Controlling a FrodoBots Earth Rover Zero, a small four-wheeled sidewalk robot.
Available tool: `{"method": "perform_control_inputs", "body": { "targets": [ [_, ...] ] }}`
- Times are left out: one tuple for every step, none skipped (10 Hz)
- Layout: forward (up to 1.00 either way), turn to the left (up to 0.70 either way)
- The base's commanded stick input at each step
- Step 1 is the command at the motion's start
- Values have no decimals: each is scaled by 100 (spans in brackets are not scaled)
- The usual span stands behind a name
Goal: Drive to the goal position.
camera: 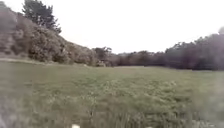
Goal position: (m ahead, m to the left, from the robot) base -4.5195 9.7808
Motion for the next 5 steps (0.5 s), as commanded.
{"method": "perform_control_inputs", "body": {
  "targets": [
    [-70,-35],
    [-70,-35],
    [-70,-35],
    [-70,-35],
    [-70,-35]
  ]
}}
